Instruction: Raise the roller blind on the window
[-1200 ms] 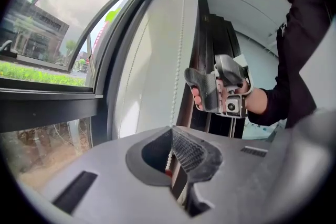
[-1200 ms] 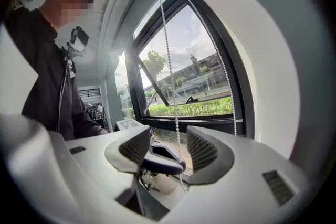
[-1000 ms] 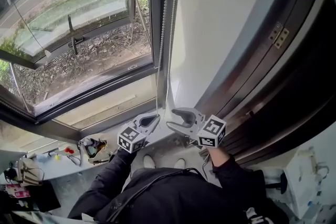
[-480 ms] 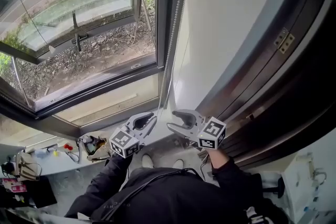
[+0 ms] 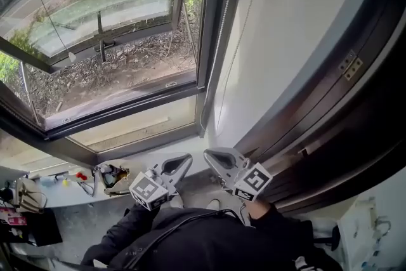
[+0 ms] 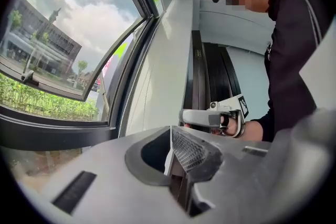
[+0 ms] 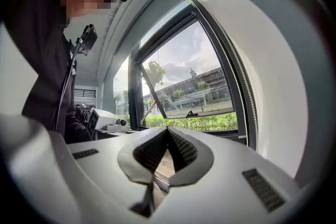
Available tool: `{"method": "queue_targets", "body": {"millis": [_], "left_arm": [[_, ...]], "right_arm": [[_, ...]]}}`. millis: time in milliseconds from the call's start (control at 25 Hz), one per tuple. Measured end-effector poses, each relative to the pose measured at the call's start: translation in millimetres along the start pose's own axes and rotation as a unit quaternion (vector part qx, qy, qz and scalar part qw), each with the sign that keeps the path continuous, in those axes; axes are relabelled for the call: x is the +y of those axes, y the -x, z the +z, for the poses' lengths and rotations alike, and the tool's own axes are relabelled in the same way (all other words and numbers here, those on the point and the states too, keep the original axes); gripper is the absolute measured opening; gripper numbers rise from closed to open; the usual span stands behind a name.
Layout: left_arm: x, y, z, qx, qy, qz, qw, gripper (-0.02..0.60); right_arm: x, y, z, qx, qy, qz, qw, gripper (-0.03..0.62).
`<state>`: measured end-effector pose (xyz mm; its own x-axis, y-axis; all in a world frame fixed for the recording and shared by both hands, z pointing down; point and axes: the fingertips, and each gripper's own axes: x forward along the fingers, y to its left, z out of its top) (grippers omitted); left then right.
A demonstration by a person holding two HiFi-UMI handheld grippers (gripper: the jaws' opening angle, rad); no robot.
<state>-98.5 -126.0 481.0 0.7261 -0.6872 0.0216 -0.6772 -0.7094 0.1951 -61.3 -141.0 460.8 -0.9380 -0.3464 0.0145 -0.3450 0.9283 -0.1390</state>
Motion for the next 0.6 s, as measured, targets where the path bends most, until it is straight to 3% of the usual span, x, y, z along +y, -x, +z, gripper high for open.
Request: {"method": "queue_targets", "body": {"millis": [120,280,600], "left_arm": [[3,10,1,-0.012,0.014,0.036,0.9992,0.006],[11,18,3,-0.021,-0.003,0.059,0.998,0.006],[9,25,10,-0.029,-0.012,0.06,0.9977,0.006]], "right_arm": [[6,-3,-7,-0.006,-0.004,-0.008,1.0,0.008],[9,-4,-6,-0.023,-0.002,-0.017,1.0,0.008],[11,-11,2,-0.033,0.021,-0.016,0.999,0.006]]}}
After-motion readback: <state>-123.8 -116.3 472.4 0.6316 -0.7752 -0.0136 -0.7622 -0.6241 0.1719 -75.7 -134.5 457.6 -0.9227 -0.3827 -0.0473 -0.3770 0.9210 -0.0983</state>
